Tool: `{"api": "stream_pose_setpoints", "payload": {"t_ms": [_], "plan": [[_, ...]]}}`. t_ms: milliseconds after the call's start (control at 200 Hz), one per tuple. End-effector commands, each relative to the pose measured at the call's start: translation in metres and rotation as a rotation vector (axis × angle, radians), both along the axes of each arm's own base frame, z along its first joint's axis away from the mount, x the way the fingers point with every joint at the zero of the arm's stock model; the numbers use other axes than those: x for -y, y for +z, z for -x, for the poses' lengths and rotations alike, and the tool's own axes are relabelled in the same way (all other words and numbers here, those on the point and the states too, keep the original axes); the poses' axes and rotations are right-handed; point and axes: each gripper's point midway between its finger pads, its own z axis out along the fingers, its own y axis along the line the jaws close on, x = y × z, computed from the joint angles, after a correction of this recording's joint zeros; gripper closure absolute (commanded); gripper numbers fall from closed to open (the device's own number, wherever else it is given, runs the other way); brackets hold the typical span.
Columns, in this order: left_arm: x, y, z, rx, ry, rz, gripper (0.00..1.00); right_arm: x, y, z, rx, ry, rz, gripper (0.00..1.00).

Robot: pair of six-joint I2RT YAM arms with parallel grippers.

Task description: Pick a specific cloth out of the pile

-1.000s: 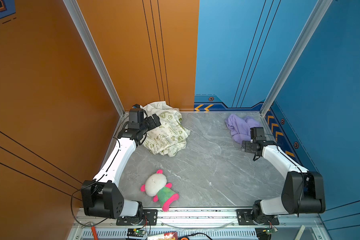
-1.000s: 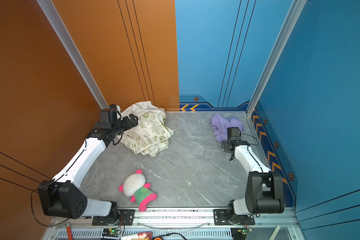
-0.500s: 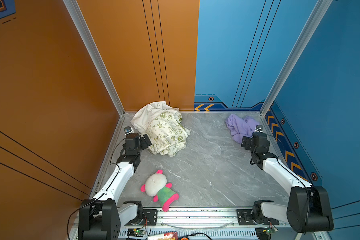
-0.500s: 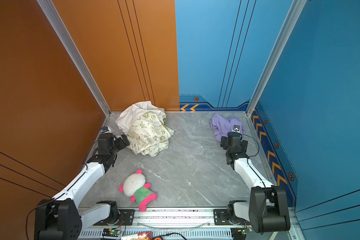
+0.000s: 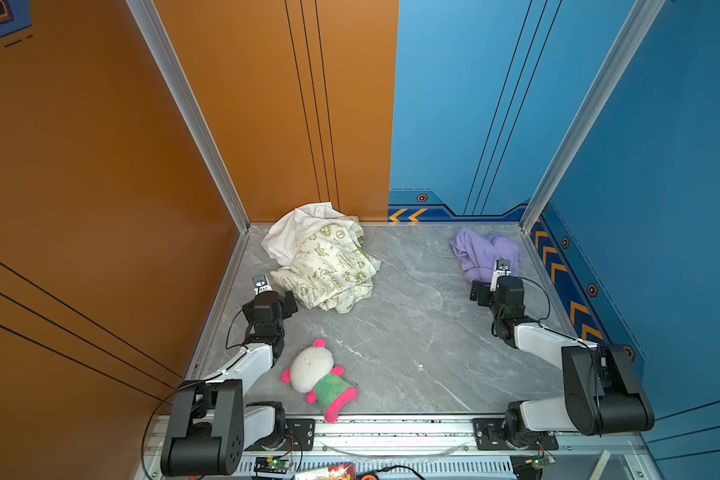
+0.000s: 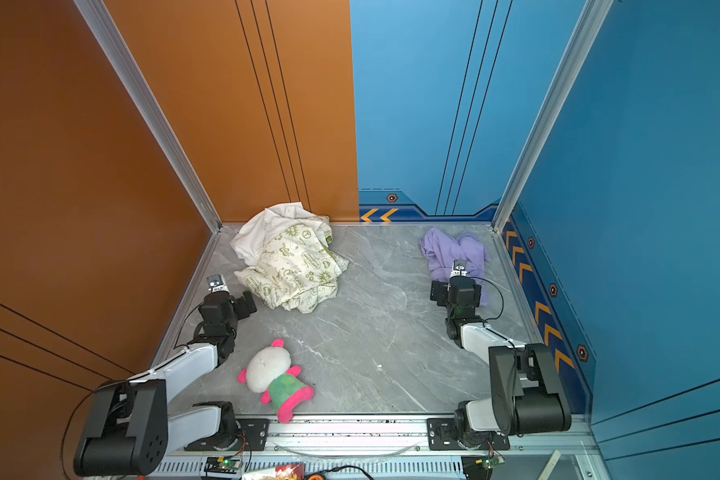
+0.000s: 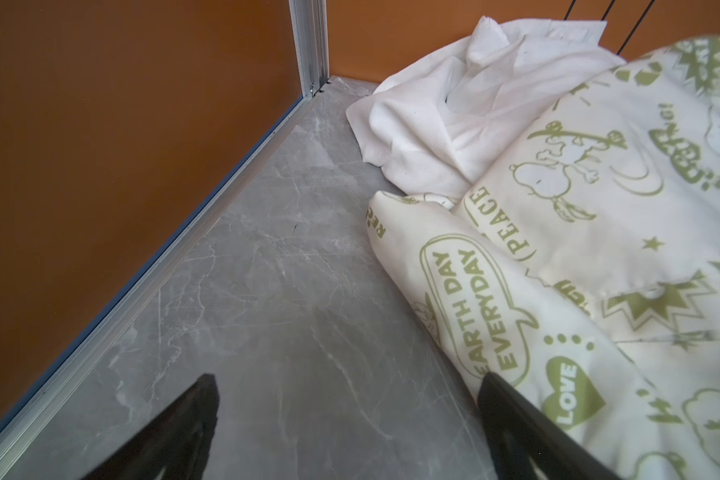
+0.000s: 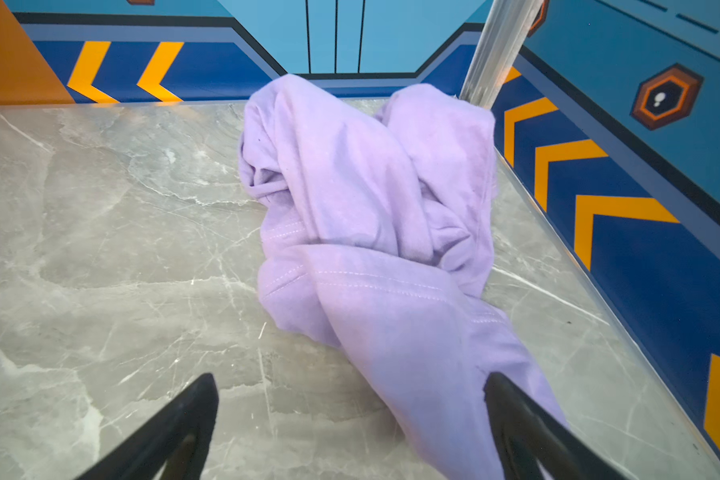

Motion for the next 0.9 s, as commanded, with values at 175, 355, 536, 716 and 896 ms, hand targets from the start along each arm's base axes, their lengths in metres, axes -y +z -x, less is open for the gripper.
{"api": "stream_pose_setpoints", "payload": {"t_ms": [175,355,536,716,896], "plan": [[-0.001,0.010,-0.026,0.108,-0.043,-0.006,0.02,-0.010,-0.009,-0.003,0.055,0.060,0.004,0.00],[0.004,0.004,-0.028,0.151,-0.073,0.015,0.02,-0.009,-0.011,-0.001,0.074,0.061,0.000,0.00],[0.005,0.005,-0.029,0.157,-0.081,0.021,0.02,-0.009,-0.020,0.004,0.115,0.083,-0.025,0.00],[0.022,0.002,-0.036,0.142,-0.183,0.021,0.02,-0.009,-0.018,0.006,0.147,0.091,-0.037,0.00],[0.053,-0.010,-0.049,0.148,-0.353,-0.009,0.02,-0.009,-0.020,0.004,0.131,0.099,-0.049,0.00]]}}
